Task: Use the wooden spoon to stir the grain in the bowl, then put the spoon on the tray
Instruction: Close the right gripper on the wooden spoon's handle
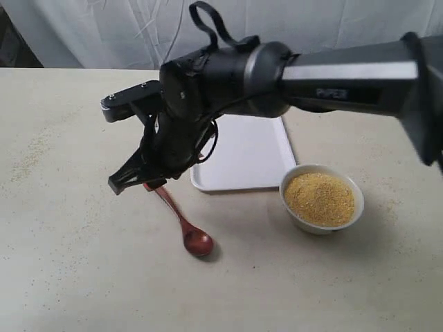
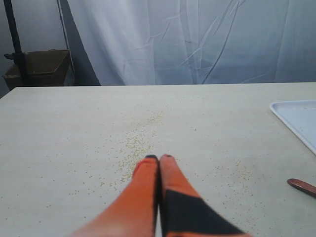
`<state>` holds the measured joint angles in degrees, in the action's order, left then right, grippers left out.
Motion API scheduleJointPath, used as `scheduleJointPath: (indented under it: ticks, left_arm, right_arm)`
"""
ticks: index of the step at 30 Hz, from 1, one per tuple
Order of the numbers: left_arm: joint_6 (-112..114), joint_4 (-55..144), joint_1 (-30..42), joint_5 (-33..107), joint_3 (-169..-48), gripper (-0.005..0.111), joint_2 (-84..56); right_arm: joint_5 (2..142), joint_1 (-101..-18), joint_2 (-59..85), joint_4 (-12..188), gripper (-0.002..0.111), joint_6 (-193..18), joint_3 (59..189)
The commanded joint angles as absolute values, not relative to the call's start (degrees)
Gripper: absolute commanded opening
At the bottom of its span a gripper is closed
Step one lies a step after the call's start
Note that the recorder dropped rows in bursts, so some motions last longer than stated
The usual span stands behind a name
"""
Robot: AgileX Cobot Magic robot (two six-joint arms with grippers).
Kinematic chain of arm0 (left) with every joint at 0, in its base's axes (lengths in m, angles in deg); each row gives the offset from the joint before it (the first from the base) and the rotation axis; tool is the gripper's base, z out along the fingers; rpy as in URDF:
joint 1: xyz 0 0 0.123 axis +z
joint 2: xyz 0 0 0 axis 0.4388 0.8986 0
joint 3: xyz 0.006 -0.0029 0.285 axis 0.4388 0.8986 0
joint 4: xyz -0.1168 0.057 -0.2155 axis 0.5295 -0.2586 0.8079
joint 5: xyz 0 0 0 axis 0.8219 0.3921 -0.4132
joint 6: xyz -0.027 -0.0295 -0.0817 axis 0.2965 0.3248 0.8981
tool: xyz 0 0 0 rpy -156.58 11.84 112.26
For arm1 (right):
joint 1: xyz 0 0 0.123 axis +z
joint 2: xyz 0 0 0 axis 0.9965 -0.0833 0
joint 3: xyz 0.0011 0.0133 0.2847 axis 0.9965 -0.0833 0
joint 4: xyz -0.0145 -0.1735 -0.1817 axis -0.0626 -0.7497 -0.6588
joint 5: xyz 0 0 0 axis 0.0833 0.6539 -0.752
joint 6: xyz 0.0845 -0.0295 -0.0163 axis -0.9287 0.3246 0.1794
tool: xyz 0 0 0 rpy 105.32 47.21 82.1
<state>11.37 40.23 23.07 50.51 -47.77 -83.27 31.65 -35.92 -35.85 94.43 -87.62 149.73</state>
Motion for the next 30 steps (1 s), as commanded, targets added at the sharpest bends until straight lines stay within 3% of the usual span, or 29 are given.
scheduleJointPath:
  ticks: [1, 14, 17, 22, 30]
  left_arm:
    - [11.6, 40.4, 23.1, 50.2, -47.6, 0.000, -83.5]
    - [11.6, 40.4, 23.1, 50.2, -47.6, 0.000, -83.5]
    - [11.6, 40.4, 23.1, 50.2, -47.6, 0.000, -83.5]
    - [11.6, 40.4, 23.1, 50.2, -47.6, 0.000, -83.5]
    - [11.6, 40.4, 23.1, 50.2, -47.6, 0.000, -83.5]
  right_arm:
    - [32.0, -35.8, -40.1, 91.3, 0.041, -89.5, 153.9]
    - [32.2, -35.8, -44.9, 88.4, 0.040, -90.1, 154.0]
    - [31.9, -35.8, -45.0, 88.4, 0.030, -90.1, 154.0]
    - [30.6, -35.8, -45.1, 88.4, -0.001, -90.1, 154.0]
    - [27.3, -36.2, -39.9, 86.2, -0.001, -97.4, 154.1]
